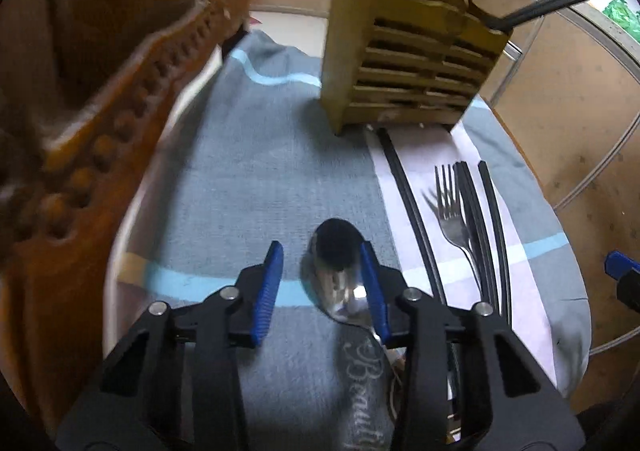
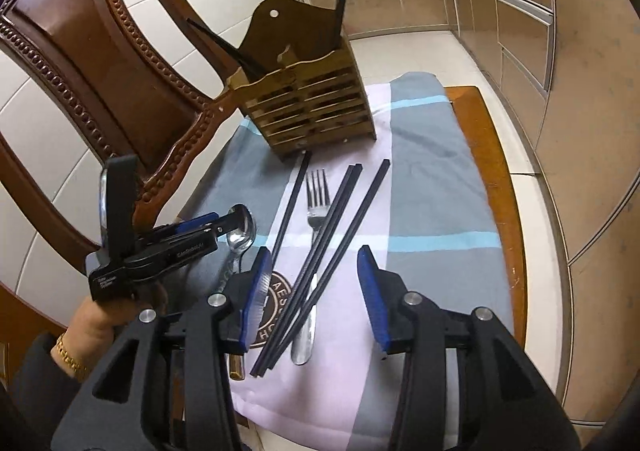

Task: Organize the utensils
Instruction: 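Close the right tool on a black chopstick and lift it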

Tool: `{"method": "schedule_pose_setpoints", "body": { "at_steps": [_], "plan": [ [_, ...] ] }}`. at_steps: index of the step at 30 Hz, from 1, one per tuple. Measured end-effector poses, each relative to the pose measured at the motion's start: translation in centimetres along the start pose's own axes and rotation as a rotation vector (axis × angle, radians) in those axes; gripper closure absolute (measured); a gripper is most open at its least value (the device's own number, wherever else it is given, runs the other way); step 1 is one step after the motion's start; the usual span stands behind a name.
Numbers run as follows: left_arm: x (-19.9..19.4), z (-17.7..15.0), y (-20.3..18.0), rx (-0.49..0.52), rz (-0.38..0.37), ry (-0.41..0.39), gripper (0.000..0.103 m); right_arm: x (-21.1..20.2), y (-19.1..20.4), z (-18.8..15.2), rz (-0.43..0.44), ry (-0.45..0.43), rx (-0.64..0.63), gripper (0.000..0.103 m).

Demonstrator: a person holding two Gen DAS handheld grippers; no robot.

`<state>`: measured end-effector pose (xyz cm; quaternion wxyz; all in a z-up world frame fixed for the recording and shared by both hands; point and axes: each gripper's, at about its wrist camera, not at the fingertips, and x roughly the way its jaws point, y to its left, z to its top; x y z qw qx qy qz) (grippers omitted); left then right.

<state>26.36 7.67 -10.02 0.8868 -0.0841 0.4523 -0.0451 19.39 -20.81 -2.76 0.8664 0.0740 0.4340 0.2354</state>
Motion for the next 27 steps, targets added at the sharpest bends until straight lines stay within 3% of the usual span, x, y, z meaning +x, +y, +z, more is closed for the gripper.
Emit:
{"method": "schedule_pose_setpoints", "body": {
  "at_steps": [8,15,23,27],
  "plan": [
    [0.9,1.0,-0.9,0.02,-0.045,0.01,0.097,1.7,-1.7,0.9,-0.068,0.021,0.014,0.059],
    [-1.5,1.7,-1.6,0.049,-0.035,-0.047,0.1,6.0,-3.5,2.7,-0.153,0.043,0.03,0.059],
    [-12.4,2.6,-3.6,0.107,0.051,-0.338,0.099,9.7,-2.9,5.3,-0.202,0.039,0.008,0.06],
    [-17.7,2.2,-4.1,0.125,0.085,-0.493,0.099,11.2,-2.6,6.2,-0.241,0.049,-0.017,0.069]
  ]
}}
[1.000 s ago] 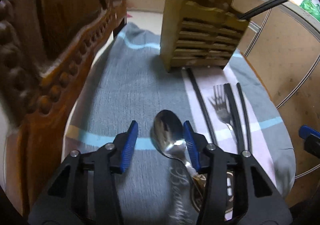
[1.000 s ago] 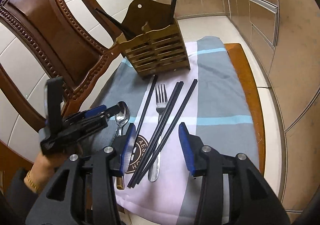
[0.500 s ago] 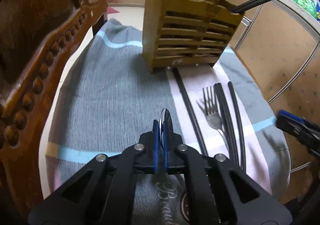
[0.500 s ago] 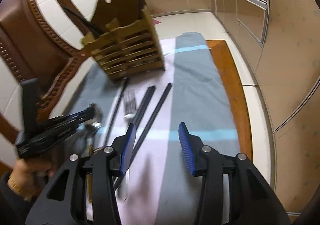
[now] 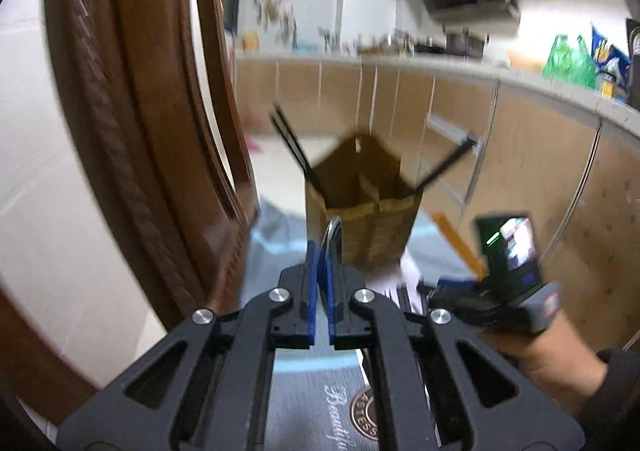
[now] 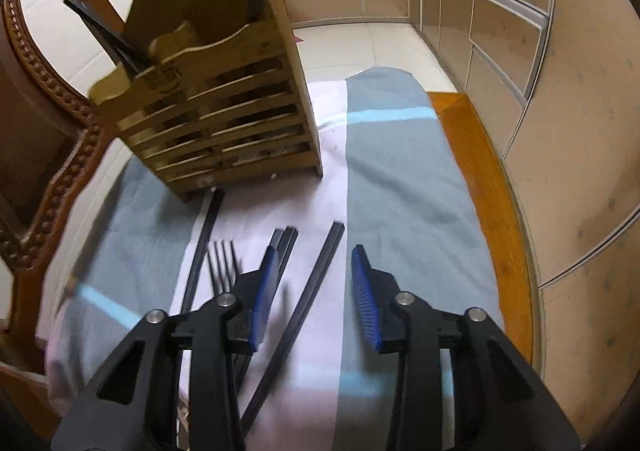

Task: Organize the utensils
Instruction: 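Close the right tool on a black chopstick and lift it, then carry the chopstick in the right tool over the holder and lower it in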

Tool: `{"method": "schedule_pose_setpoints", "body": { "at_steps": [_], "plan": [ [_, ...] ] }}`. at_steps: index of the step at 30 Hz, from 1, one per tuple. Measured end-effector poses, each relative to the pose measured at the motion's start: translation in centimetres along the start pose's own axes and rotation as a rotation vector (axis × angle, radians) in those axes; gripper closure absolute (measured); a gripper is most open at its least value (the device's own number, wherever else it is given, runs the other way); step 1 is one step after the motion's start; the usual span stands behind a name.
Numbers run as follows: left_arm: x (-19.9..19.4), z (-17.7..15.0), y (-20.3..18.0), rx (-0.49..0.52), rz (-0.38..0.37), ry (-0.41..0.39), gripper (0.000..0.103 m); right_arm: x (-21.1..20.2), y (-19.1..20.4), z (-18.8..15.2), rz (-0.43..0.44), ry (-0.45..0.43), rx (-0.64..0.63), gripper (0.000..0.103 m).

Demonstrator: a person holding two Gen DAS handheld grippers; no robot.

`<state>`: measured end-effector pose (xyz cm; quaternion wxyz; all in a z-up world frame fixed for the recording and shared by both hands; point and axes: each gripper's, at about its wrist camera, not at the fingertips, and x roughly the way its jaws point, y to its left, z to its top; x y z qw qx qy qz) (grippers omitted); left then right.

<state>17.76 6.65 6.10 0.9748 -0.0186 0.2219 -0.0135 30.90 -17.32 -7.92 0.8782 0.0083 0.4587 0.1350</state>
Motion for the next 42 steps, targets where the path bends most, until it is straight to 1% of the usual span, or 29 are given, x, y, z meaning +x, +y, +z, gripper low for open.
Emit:
{"method": "schedule_pose_setpoints", "body": {
  "at_steps": [3,5,6,7,8,9,10,12,13,14,18,20,23,26,30,35,41,42],
  "plan": [
    [-2.0,1.0,0.0,0.003,0.007,-0.07,0.099,1.7,0.4,0.3,-0.039,0.035,-0.019,0.074],
    [-2.8,1.3,0.0,0.018,0.02,-0.101,0.1,2.8,0.6,0.3,-0.063,0.057,-0.033,0.084],
    [-3.1,1.4,0.0,0.024,0.026,-0.114,0.1,2.9,0.8,0.3,-0.084,0.039,-0.054,0.086],
    [-3.2,1.3,0.0,0.027,0.025,-0.117,0.1,3.1,0.9,0.4,-0.095,0.035,-0.069,0.088],
    [-3.3,1.3,0.1,0.029,0.02,-0.117,0.099,3.1,1.0,0.5,-0.088,0.038,-0.071,0.09],
    [-3.2,1.3,0.2,0.025,0.014,-0.116,0.099,3.2,0.8,0.6,-0.07,0.039,-0.069,0.091],
    [-3.4,1.2,0.3,0.021,0.009,-0.112,0.1,3.1,0.7,0.6,-0.056,0.035,-0.066,0.095],
    [-3.4,1.1,0.5,0.014,-0.004,-0.095,0.099,2.1,0.4,0.7,-0.042,0.009,-0.057,0.096],
    [-3.5,1.0,0.8,0.007,-0.015,-0.086,0.1,1.3,0.2,0.8,-0.033,-0.009,-0.054,0.096],
    [-3.4,1.0,0.9,0.001,-0.025,-0.076,0.1,-0.2,0.0,0.9,-0.008,-0.04,-0.04,0.096],
    [-2.6,0.9,0.8,-0.031,-0.054,-0.038,0.099,-6.2,-0.4,0.6,0.047,-0.142,-0.034,0.096],
    [-2.1,0.9,0.5,-0.039,-0.052,-0.018,0.099,-9.8,-0.8,0.0,0.083,-0.205,-0.028,0.096],
    [-1.9,0.9,0.2,-0.034,-0.038,-0.001,0.099,-14.1,-1.3,-0.8,0.164,-0.281,-0.036,0.096],
    [-1.9,0.7,-0.1,-0.037,-0.023,0.004,0.099,-17.8,-0.4,-1.0,0.18,-0.334,-0.062,0.096],
    [-2.2,0.8,-0.2,-0.04,-0.007,-0.005,0.099,-21.0,-1.1,-1.7,0.219,-0.377,-0.054,0.096],
    [-3.1,0.9,-0.3,-0.034,0.015,-0.04,0.1,-24.6,-0.7,-2.8,0.252,-0.452,-0.046,0.096],
    [-3.4,1.0,-0.3,-0.035,0.022,-0.048,0.099,-27.9,-1.0,-3.4,0.252,-0.534,-0.042,0.096],
    [-3.3,1.0,-0.4,-0.034,0.021,-0.046,0.099,-28.3,-1.0,-3.4,0.249,-0.535,-0.048,0.096]
  ]
}}
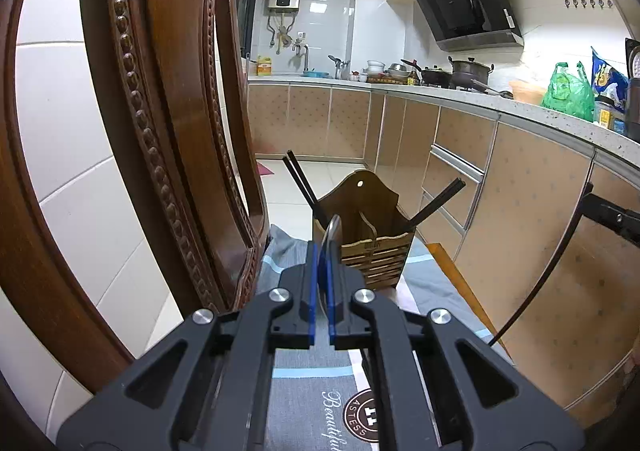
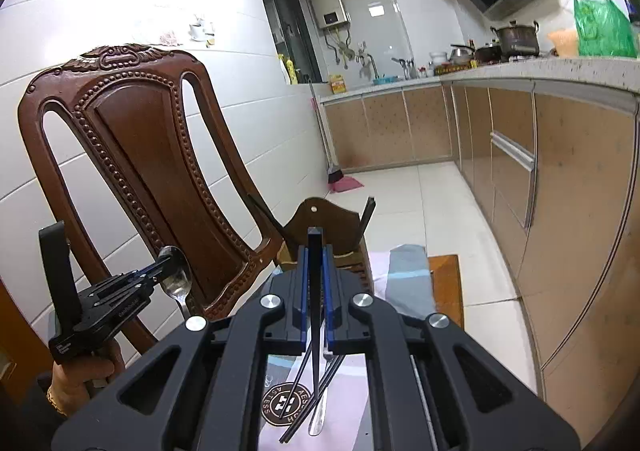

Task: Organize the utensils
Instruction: 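Carry the chopstick in the right tool over the holder and lower it in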

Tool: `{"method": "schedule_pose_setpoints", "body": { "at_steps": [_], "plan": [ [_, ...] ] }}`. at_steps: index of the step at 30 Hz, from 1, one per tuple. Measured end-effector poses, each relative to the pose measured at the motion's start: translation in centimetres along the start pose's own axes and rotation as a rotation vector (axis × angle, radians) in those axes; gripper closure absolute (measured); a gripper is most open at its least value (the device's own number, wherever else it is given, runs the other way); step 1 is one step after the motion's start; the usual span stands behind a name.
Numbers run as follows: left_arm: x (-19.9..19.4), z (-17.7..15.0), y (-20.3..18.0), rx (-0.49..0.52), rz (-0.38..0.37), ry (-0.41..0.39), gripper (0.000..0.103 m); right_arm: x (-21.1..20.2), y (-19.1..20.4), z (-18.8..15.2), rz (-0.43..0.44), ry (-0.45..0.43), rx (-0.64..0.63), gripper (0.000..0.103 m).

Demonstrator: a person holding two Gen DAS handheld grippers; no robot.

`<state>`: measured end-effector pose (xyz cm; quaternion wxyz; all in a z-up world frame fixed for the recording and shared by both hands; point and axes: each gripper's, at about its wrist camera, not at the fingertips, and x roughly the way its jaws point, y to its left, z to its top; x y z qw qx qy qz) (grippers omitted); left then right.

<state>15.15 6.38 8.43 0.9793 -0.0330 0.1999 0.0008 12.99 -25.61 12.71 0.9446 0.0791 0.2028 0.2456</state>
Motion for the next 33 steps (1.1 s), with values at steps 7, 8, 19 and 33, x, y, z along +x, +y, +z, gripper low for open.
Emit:
{"method": "schedule_pose_setpoints", "body": {
  "at_steps": [7,8,19,33],
  "plan": [
    [0.6,-0.4,0.0,0.014,-0.01,0.02,0.099,0.7,0.0,-0.2,-0.007,0.022,-0.011,0.096],
    [0.7,-0.4,0.1,0.014,-0.011,0.022,0.099,0.7,0.0,-0.2,-0.008,0.025,-0.012,0.096],
    [0.9,-0.4,0.5,0.003,-0.007,0.024,0.099,1.7,0.5,-0.5,-0.007,0.043,-0.023,0.096],
    [1.9,0.0,1.6,-0.048,-0.006,0.031,0.099,7.1,3.6,8.2,-0.07,-0.091,-0.095,0.096]
  ]
}}
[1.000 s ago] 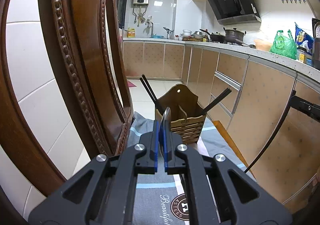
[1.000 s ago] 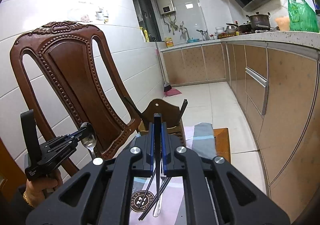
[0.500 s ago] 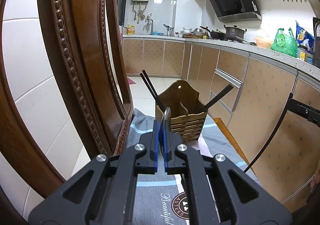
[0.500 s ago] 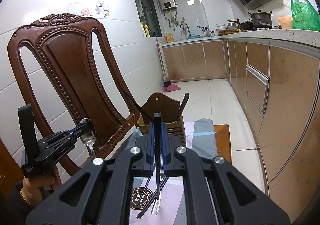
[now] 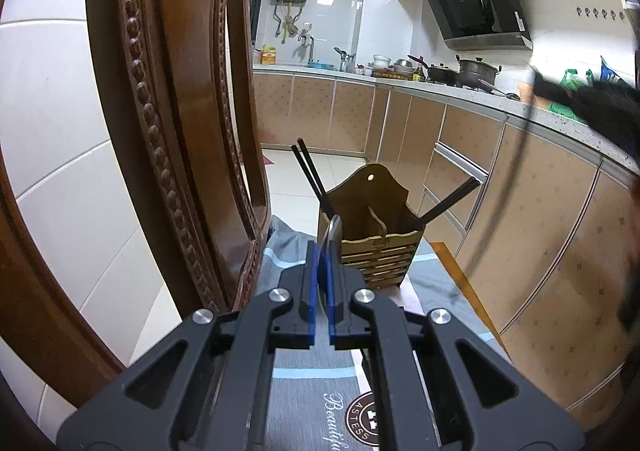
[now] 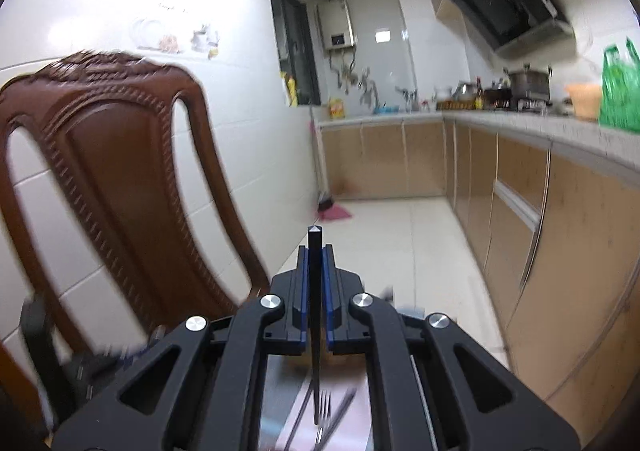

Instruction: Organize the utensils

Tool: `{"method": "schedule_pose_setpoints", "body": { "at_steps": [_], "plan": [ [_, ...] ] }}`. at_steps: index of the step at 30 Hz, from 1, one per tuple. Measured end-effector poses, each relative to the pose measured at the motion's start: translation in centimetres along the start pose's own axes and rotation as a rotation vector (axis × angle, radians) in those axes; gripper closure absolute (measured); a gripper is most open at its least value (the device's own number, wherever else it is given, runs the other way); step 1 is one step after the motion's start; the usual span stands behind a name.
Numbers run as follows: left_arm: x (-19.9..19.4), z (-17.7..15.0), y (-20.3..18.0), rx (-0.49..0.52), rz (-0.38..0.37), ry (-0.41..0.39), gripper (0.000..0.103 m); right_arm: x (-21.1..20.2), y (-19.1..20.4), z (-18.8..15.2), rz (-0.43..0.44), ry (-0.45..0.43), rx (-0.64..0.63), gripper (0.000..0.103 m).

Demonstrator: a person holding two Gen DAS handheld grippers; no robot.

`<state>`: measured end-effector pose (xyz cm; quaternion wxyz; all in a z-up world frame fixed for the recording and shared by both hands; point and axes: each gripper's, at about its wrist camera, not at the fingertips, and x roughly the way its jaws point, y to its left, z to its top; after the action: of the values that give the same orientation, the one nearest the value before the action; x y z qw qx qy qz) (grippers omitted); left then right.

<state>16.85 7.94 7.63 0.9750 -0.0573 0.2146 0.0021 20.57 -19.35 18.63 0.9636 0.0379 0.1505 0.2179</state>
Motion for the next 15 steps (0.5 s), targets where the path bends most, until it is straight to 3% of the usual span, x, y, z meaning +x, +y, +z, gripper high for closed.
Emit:
{"method": "schedule_pose_setpoints", "body": {
  "at_steps": [7,11,15],
  "plan": [
    [0.3,0.1,0.8,-0.022,0.004,0.005,0.099,7.4,0.0,4.2,-0.105,-0.075,0.019,0.096],
    [0.6,0.2,1.2,-0.027,0.01,0.009,0.099,10.9,-0.4,3.5,-0.143,-0.073,0.036,0.096],
    [0.7,0.2,1.4,-0.031,0.012,0.014,0.099,13.8,-1.9,0.7,-0.154,-0.015,0.111,0.096]
  ]
}}
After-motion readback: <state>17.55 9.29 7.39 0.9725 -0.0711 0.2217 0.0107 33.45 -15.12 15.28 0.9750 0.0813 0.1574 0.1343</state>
